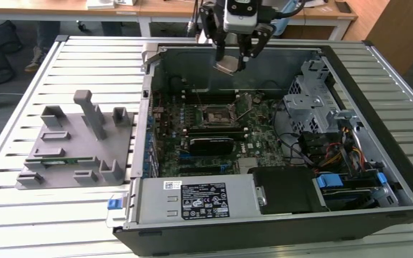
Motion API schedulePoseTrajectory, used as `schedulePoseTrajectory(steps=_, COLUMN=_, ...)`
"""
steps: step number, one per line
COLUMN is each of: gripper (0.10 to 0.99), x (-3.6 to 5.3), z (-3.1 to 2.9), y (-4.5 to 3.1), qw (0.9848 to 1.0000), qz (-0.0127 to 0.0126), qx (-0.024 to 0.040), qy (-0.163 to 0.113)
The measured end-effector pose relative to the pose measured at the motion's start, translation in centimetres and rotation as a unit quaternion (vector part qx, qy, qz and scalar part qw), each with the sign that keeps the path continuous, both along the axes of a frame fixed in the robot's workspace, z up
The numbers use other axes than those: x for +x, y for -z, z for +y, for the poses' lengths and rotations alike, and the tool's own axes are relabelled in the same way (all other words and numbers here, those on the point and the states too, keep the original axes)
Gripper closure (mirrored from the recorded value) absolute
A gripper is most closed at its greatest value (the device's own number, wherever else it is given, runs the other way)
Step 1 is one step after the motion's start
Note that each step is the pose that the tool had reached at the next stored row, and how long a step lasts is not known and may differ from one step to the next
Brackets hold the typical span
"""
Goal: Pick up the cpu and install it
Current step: 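Place the cpu into insertion slot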
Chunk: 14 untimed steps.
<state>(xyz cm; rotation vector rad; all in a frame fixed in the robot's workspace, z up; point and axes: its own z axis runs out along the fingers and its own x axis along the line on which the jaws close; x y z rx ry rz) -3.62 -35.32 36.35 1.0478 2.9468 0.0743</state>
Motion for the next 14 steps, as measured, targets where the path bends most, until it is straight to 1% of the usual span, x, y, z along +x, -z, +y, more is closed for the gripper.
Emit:
schedulePoseTrajectory(steps=6, gripper=0.561, x=-0.03, z=0.00, y=0.04, qw=0.9997, qz=0.0000, qx=0.0001, qy=0.025)
schedulePoseTrajectory(steps=10, gripper=0.561, x=-0.04, z=0.01, y=0.06, qw=0.9989, qz=0.0000, qx=0.0000, qy=0.047)
schedulePoseTrajectory(steps=14, gripper=0.561, x=-0.05, z=0.01, y=0.09, qw=0.9978, qz=0.0000, qx=0.0000, qy=0.066)
